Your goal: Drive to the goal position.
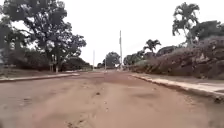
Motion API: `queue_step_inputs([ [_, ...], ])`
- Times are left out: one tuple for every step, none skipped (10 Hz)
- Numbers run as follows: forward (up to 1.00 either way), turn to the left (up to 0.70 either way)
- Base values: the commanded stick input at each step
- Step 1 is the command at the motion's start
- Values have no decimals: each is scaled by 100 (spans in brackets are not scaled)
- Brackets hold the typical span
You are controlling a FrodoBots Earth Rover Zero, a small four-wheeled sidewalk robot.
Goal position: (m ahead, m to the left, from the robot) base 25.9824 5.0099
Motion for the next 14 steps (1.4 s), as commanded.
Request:
queue_step_inputs([
  [100,0],
  [100,0],
  [100,0],
  [100,0],
  [100,0],
  [100,0],
  [100,0],
  [100,0],
  [100,0],
  [100,0],
  [100,0],
  [100,0],
  [100,0],
  [100,0],
])
